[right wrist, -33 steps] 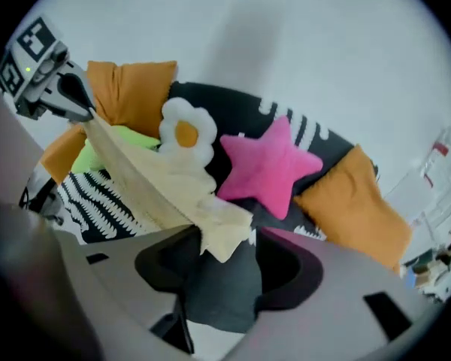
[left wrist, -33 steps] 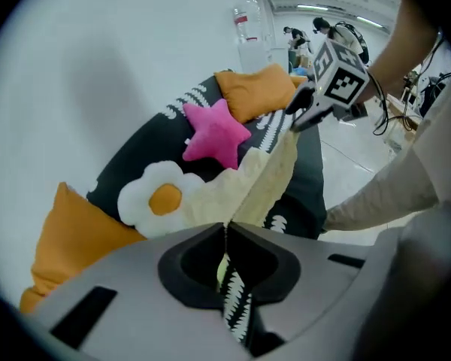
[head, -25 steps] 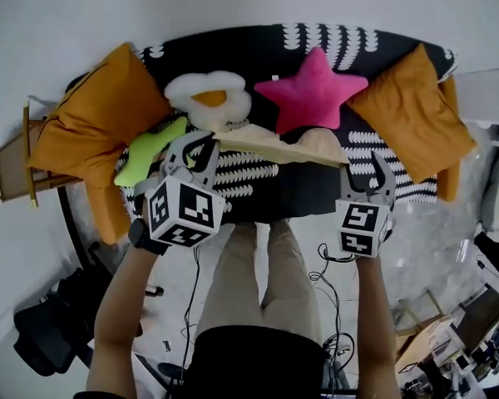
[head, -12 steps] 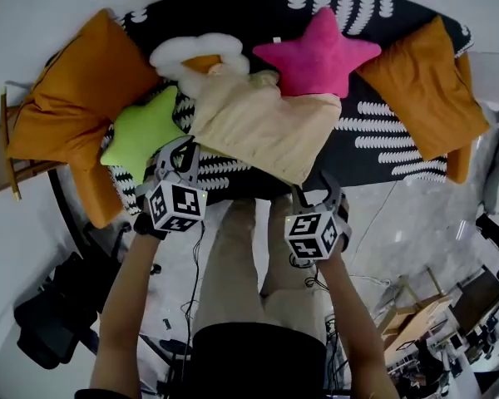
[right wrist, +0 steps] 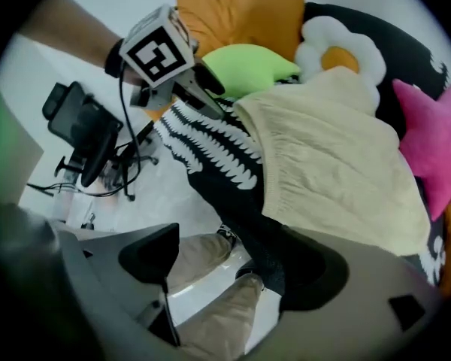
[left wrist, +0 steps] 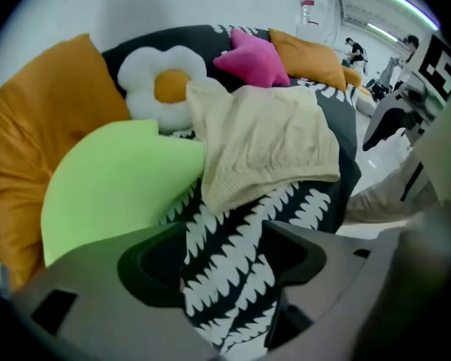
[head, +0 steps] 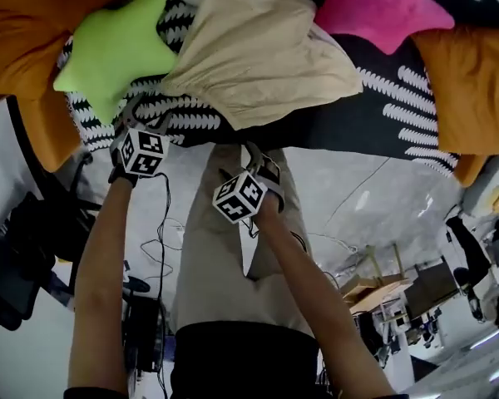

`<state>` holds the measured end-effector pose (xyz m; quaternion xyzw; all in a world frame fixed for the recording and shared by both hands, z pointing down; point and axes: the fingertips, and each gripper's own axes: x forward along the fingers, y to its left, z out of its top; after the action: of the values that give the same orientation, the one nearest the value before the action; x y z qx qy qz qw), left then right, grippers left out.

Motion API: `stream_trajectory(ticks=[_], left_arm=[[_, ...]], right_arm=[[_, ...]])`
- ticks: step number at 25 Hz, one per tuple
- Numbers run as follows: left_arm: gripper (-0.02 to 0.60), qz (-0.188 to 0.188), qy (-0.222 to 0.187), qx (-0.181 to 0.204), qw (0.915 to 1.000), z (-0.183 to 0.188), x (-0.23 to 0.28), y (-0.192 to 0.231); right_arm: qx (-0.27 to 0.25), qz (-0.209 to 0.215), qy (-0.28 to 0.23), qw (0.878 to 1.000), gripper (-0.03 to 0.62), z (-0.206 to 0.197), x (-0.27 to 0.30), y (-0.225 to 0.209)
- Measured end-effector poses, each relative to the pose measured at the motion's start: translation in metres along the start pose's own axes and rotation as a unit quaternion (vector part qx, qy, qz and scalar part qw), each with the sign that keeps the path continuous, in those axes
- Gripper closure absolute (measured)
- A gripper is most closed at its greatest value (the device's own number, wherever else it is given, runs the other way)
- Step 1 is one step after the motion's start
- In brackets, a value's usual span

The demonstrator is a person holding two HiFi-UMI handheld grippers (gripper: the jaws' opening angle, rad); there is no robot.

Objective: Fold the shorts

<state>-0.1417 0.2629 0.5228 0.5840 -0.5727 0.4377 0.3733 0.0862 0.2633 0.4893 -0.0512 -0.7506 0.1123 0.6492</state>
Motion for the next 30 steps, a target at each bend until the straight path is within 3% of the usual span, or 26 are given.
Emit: stream_trajectory(ticks=[2, 4, 8, 11, 13, 15, 18, 21, 24, 26, 27, 30], left_arm=[[0.259, -0.014, 0.011, -0.025, 0.9995, -0.017, -0.009, -0.005], [0.259, -0.011, 0.006, -0.047, 0.9988, -0.022, -0.025, -0.009], [0.268, -0.064, -0.019, -0.07, 0.9953, -0.003, -0.038, -0.073], [0.295, -0.11, -0.04, -0.081, 0.9898, 0.028, -0.027, -0.145], [0.293, -0.112, -0.044, -0.075, 0.9899, 0.049, -0.012, -0.187], [0.295, -0.096, -0.038, -0.07, 0.9922, 0.063, 0.001, -0.221], [0.334, -0.045, -0.021, -0.101, 0.9936, 0.074, 0.022, -0.243], [0.339, -0.007, 0.013, -0.146, 0.9892, 0.074, 0.043, -0.261], [0.382, 0.021, 0.032, -0.163, 0.9859, 0.076, 0.059, -0.268], [0.491, 0.034, 0.034, -0.157, 0.9865, 0.08, 0.061, -0.27], [0.534, 0.038, 0.034, -0.152, 0.9871, 0.083, 0.06, -0.271], [0.561, 0.045, 0.037, -0.142, 0.9882, 0.084, 0.056, -0.272]], right_arm=[[-0.043, 0.001, -0.007, 0.999, 0.157, -0.002, -0.012, 0.005], [-0.071, -0.021, -0.011, 0.997, 0.158, -0.008, -0.033, -0.018], [-0.118, -0.097, 0.005, 0.988, 0.175, -0.045, -0.076, -0.128], [-0.197, -0.15, 0.025, 0.969, 0.219, -0.077, -0.09, -0.228], [-0.267, -0.171, 0.047, 0.947, 0.22, -0.097, -0.093, -0.285], [-0.346, -0.184, 0.068, 0.918, 0.236, -0.118, -0.098, -0.323], [-0.469, -0.197, 0.053, 0.859, 0.335, -0.124, -0.096, -0.351], [-0.558, -0.189, 0.011, 0.808, 0.362, -0.122, -0.086, -0.356], [-0.61, -0.172, -0.021, 0.773, 0.407, -0.118, -0.069, -0.355], [-0.64, -0.17, -0.024, 0.749, 0.453, -0.116, -0.059, -0.359], [-0.647, -0.177, -0.023, 0.741, 0.508, -0.114, -0.056, -0.365], [-0.638, -0.197, -0.017, 0.744, 0.548, -0.107, -0.054, -0.391]])
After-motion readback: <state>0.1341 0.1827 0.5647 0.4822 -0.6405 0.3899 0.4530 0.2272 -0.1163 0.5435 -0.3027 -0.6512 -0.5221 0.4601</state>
